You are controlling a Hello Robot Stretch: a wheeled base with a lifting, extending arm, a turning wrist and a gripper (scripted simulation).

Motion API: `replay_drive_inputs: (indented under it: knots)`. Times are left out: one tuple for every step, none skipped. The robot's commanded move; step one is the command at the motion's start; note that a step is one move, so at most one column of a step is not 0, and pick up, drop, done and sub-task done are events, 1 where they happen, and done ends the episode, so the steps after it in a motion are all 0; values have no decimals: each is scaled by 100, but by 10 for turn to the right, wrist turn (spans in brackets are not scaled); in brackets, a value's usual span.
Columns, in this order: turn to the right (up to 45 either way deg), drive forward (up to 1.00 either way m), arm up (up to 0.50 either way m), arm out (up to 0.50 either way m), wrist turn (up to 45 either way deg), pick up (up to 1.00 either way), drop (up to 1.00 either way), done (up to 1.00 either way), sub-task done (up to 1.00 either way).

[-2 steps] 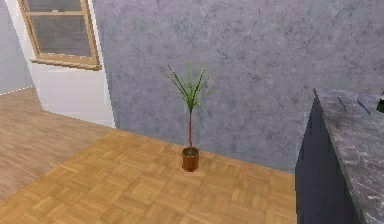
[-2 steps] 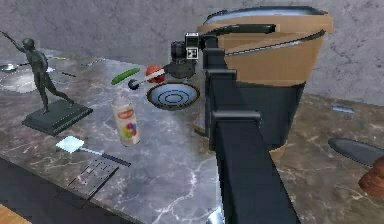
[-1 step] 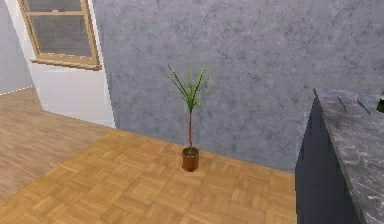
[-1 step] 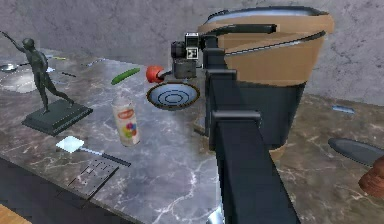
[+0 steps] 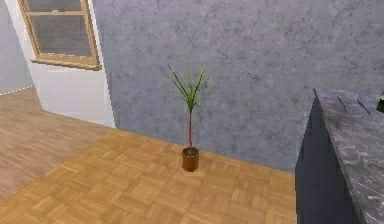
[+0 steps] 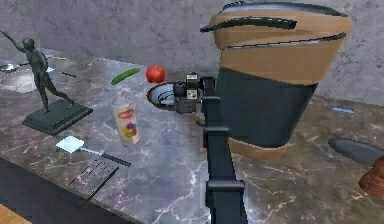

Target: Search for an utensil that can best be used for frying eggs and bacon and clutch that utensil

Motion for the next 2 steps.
replay_drive_inputs:
  knots:
    - [0, 0, 0, 0, 0, 100, 0, 0, 0]
    - [0, 0, 10, 0, 0, 0, 0, 0, 0]
